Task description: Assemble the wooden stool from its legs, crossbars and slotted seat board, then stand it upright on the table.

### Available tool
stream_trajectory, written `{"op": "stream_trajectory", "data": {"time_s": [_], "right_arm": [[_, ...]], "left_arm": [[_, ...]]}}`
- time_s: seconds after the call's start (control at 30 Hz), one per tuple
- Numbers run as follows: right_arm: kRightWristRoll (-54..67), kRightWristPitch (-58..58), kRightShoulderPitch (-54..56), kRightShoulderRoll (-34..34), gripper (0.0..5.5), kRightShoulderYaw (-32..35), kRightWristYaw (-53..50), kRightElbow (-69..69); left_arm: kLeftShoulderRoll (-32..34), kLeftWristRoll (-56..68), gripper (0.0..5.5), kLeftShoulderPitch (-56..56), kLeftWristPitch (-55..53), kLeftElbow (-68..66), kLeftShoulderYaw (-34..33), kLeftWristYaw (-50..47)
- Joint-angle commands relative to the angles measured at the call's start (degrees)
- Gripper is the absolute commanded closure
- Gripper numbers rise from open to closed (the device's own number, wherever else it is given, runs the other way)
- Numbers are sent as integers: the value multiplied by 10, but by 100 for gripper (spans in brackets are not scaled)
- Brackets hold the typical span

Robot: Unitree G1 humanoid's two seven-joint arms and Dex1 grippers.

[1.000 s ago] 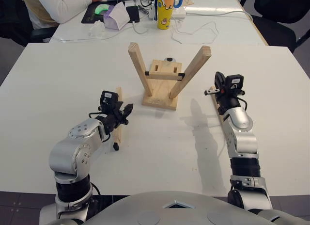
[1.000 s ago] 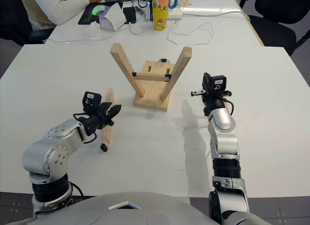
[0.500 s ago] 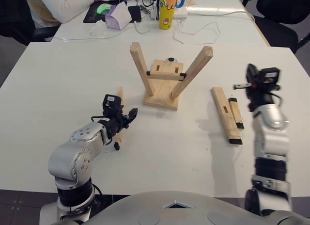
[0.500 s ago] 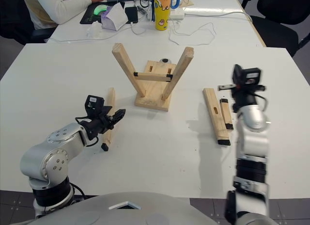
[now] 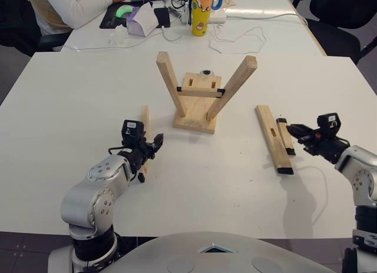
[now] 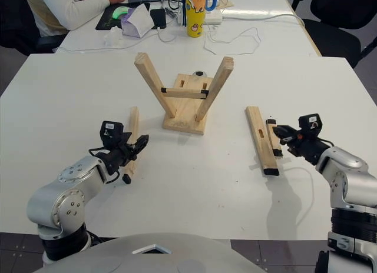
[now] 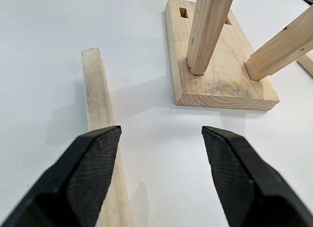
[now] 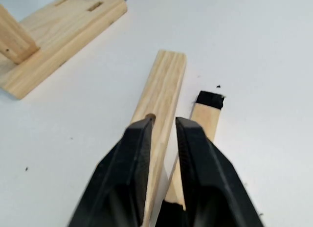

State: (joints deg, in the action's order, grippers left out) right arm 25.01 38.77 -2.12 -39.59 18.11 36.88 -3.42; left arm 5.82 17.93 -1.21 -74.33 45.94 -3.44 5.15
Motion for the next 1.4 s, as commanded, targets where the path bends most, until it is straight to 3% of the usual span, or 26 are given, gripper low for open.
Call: {"op": "stream_trajectory", "data": {"time_s": [0.03,0.23,0.53,0.73,0.93,1.17,1.4], "right_arm": [[-22,13,-13,6,405,-15,-30,-20],[-53,6,-2,23,313,-25,-72,2],[-81,35,10,33,313,-48,-108,26],[-64,51,27,52,313,-13,-127,36],[-81,69,16,41,313,-40,-126,31],[-102,81,17,44,413,-51,-145,38],[-96,73,58,63,418,-34,-165,65]], "left_arm": [[2,-3,239,2,9,-9,3,-2],[-1,-3,239,1,19,-13,9,-6],[-4,-3,239,2,29,-18,17,-12],[-5,-2,239,1,29,-18,16,-14],[-7,-2,239,1,28,-16,18,-15],[-4,-2,239,5,31,-22,19,-13],[-4,-5,239,10,40,-30,20,-15]]}}
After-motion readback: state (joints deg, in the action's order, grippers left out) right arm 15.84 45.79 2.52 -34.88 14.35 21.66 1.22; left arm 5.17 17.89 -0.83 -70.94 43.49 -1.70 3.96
